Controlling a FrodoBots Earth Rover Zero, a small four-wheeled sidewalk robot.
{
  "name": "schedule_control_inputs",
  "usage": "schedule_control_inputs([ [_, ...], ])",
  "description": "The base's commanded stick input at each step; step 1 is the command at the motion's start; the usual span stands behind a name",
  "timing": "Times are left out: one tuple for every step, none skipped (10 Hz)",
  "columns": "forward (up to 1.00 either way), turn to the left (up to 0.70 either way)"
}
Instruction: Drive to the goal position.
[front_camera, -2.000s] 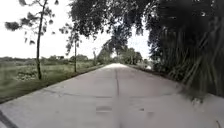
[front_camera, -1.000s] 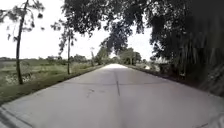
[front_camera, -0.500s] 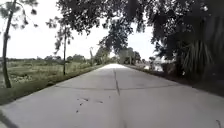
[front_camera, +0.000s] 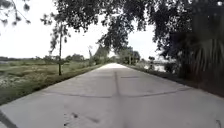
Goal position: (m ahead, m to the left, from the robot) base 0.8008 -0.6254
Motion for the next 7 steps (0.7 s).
schedule_control_inputs([
  [0.85,0.00],
  [0.85,0.00],
  [0.85,0.00],
  [0.85,0.00],
  [0.85,0.00],
  [0.85,0.00],
  [0.85,0.00],
])
